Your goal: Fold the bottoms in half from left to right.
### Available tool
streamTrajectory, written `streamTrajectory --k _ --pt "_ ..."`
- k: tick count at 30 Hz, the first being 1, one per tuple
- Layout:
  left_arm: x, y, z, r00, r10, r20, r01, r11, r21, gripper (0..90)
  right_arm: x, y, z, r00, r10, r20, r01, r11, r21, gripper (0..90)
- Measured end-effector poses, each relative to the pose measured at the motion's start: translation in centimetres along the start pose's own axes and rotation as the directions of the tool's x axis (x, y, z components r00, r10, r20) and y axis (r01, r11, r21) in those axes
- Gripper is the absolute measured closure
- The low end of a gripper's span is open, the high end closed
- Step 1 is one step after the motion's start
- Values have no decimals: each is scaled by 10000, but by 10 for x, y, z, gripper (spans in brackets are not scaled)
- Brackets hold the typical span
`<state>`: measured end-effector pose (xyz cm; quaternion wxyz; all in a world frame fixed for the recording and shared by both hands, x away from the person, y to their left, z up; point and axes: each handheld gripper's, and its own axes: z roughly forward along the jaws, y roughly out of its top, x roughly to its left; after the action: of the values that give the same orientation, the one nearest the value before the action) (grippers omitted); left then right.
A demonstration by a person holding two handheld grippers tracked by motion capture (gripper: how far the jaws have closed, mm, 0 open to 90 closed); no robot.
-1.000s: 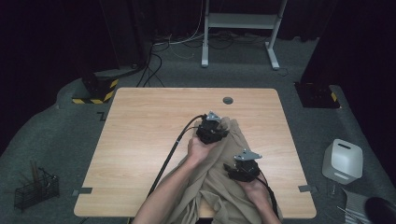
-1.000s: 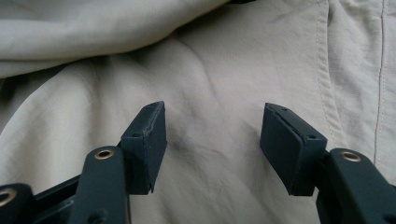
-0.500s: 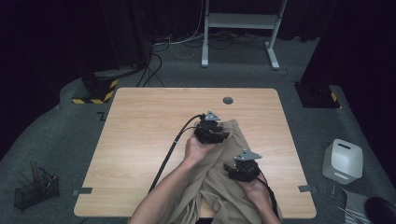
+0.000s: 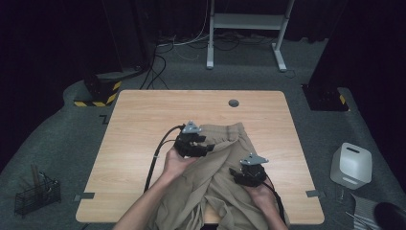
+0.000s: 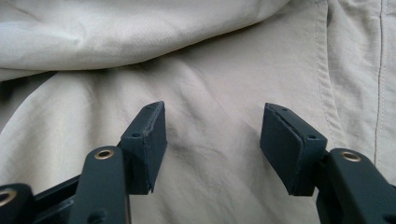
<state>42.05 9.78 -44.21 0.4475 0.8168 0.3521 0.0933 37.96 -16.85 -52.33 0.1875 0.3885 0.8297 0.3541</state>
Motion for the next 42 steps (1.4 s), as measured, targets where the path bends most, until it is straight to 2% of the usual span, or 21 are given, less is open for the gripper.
streamTrajectory --k 1,2,4,6,8,11,14,18,21,23,26,29,30,32,37,39,42 --pt "0 -7 -1 10000 -18 47 18 9999 103 463 0 0 0 10000 17 -8 -17 10000 4 408" --pt "0 -7 -1 10000 -18 47 18 9999 103 463 0 0 0 10000 17 -8 -17 10000 4 408" --pt "-1 -21 -1 9999 -17 108 14 9995 331 475 0 0 0 10000 33 -23 -33 10000 13 409" --pt "-1 -39 3 9992 -321 257 309 9985 443 498 0 0 0 10000 42 0 -42 10000 -4 428" --pt "-2 -48 7 9984 -500 250 487 9977 480 537 0 0 -2 9999 122 6 -122 9999 -7 435" --pt "-4 -55 12 9983 -577 128 568 9964 635 592 1 2 -11 9998 174 -50 -175 9997 -180 435" --pt "-5 -63 21 9982 -591 -63 594 9941 912 639 1 2 -18 9999 124 35 -123 9999 -108 434" --pt "-5 -70 31 9970 -720 -294 751 9901 1186 683 -3 -8 -28 9996 60 263 -73 9988 491 425" --pt "-5 -71 33 9969 -666 -414 712 9899 1226 705 -5 -14 -29 9997 42 236 -58 9979 645 421" --pt "-5 -71 34 9968 -579 -550 641 9907 1201 738 -6 -17 -28 9997 189 143 -198 9976 663 418" --pt "-4 -69 35 9962 -428 -761 523 9905 1274 796 -7 -15 -23 9998 151 102 -156 9987 487 418" --pt "-1 -67 36 9946 -332 -981 463 9898 1348 815 -7 -12 -18 9998 166 79 -168 9992 361 419" --pt "1 -66 36 9940 -245 -1069 390 9899 1366 823 -7 -10 -16 9999 138 74 -140 9994 314 419" --pt "7 -65 35 9921 -402 -1190 564 9891 1357 836 -7 -5 -8 9999 131 72 -132 9998 158 420" --pt "18 -63 35 9889 -517 -1392 704 9886 1328 848 -5 3 3 9999 151 58 -152 9999 37 422" --pt "27 -59 36 9851 -600 -1610 825 9872 1367 853 -3 11 12 9999 140 70 -140 9999 -1 423" --pt "33 -56 37 9816 -484 -1845 758 9866 1443 856 -3 18 19 9999 130 66 -130 9999 -7 424"
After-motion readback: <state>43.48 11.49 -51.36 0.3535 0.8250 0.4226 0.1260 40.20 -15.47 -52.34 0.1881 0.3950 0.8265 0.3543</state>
